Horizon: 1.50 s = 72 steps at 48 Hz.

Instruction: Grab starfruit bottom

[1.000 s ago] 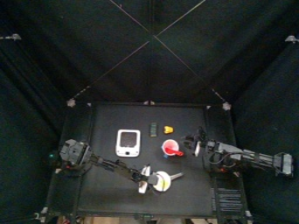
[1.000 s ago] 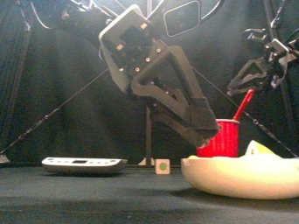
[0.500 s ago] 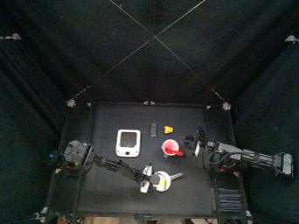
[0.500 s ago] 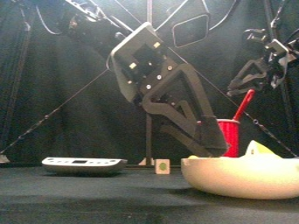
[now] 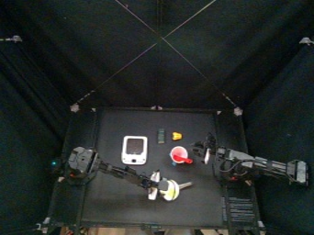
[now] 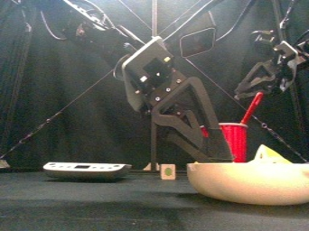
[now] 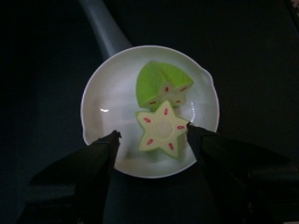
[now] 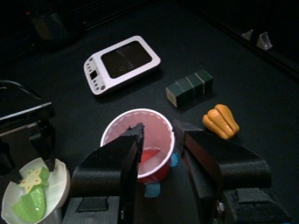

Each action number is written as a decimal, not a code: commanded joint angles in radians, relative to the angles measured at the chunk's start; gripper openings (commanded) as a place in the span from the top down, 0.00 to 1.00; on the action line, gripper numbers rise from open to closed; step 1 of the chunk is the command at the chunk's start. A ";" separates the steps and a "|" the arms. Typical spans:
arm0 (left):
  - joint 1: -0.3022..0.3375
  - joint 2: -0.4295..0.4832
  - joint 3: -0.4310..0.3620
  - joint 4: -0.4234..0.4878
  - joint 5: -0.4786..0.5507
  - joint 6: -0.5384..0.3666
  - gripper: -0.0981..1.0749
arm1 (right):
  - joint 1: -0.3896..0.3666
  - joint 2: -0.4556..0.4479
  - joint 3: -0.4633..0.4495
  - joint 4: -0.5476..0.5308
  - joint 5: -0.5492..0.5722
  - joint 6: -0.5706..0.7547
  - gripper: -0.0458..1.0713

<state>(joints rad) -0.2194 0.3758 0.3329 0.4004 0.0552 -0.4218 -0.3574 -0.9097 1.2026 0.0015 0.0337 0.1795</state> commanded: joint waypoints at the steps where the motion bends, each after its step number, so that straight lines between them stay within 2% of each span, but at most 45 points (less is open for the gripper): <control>1: 0.003 -0.012 -0.020 0.000 -0.003 0.002 0.10 | -0.002 0.009 -0.009 0.002 -0.011 0.000 0.30; 42: -0.003 -0.035 -0.021 0.002 0.032 0.002 0.10 | -0.002 0.009 -0.009 0.002 -0.011 0.000 0.30; 72: -0.011 -0.018 -0.041 0.009 0.034 0.002 0.10 | -0.002 0.009 -0.011 0.002 -0.011 0.000 0.30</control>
<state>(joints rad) -0.2286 0.3743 0.3267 0.4096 0.0920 -0.4188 -0.3574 -0.9097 1.2026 0.0031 0.0337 0.1795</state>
